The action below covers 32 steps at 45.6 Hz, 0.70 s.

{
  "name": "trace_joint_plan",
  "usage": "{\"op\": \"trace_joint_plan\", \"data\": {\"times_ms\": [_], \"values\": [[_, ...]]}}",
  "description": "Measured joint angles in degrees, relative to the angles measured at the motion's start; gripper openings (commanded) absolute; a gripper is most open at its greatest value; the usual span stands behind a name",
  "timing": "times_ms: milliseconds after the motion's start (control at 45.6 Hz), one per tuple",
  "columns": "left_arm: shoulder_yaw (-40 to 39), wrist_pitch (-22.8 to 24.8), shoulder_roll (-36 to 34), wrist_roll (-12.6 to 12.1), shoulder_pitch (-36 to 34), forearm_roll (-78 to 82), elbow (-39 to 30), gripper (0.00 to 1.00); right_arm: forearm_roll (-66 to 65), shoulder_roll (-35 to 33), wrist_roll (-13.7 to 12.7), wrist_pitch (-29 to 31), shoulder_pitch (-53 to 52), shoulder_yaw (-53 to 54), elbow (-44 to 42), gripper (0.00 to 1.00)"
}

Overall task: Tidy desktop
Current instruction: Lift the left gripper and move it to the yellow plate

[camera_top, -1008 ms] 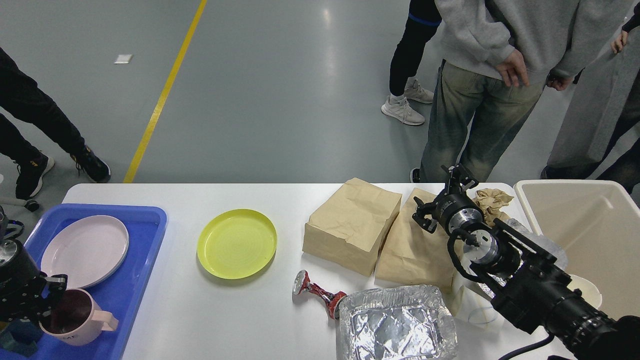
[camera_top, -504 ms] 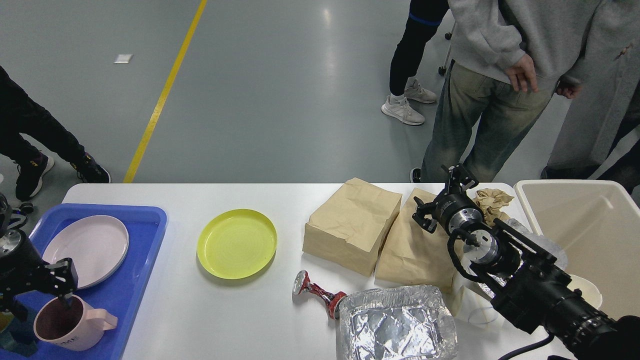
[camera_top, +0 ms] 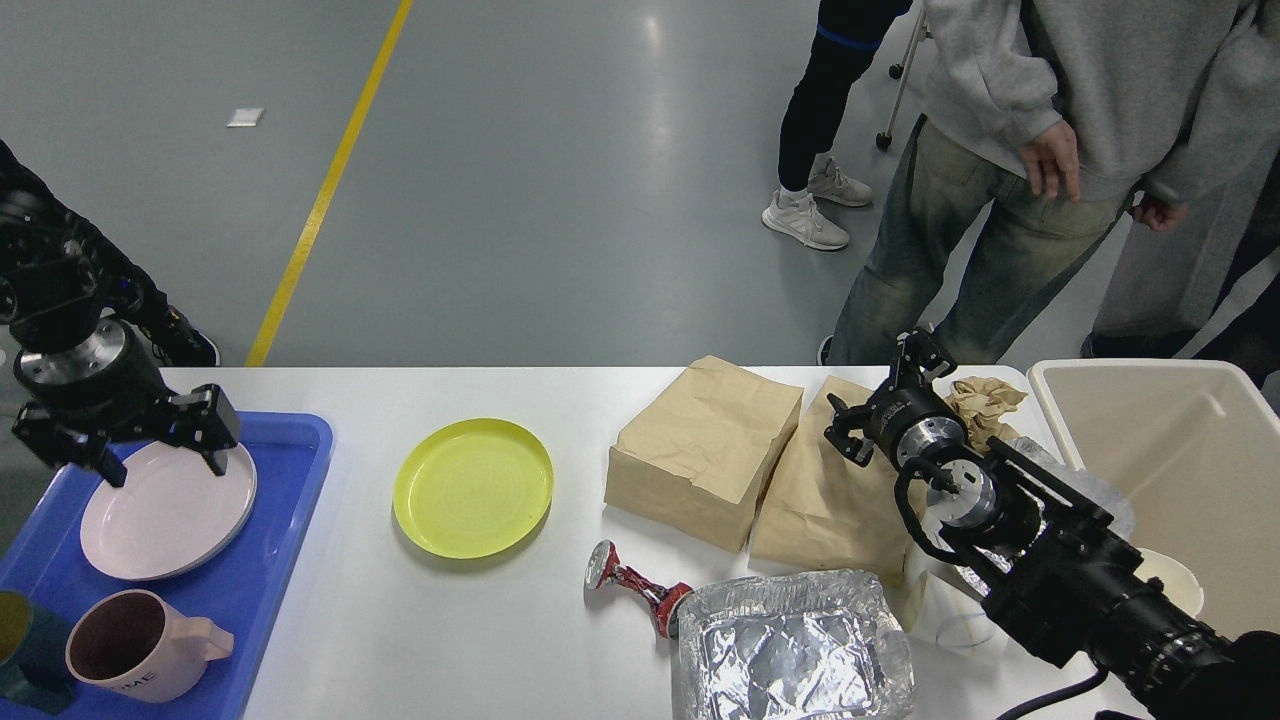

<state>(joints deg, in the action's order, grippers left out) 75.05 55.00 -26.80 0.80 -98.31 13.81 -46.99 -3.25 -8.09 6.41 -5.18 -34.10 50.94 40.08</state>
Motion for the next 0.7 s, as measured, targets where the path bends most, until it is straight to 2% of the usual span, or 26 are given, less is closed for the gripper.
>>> {"op": "trace_joint_plan", "data": {"times_ms": [175, 351, 504, 701], "values": [[3.8, 0.0, 2.8, 0.1, -9.9, 0.0, -8.0, 0.89, 0.0, 0.0, 0.0, 0.0, 0.0, 0.0, 0.0, 1.0], [4.6, 0.0, 4.6, 0.1, -14.2, 0.0, -10.1, 0.89, 0.0, 0.0, 0.0, 0.0, 0.0, 0.0, 0.0, 1.0], [3.9, -0.2, 6.9, 0.0, -11.5, -0.2, -9.5, 0.89, 0.0, 0.0, 0.0, 0.0, 0.0, 0.0, 0.0, 1.0], [1.6, -7.6, 11.1, -0.1, -2.0, -1.1, -4.3, 0.89, 0.0, 0.0, 0.0, 0.0, 0.0, 0.0, 0.0, 1.0]]}}
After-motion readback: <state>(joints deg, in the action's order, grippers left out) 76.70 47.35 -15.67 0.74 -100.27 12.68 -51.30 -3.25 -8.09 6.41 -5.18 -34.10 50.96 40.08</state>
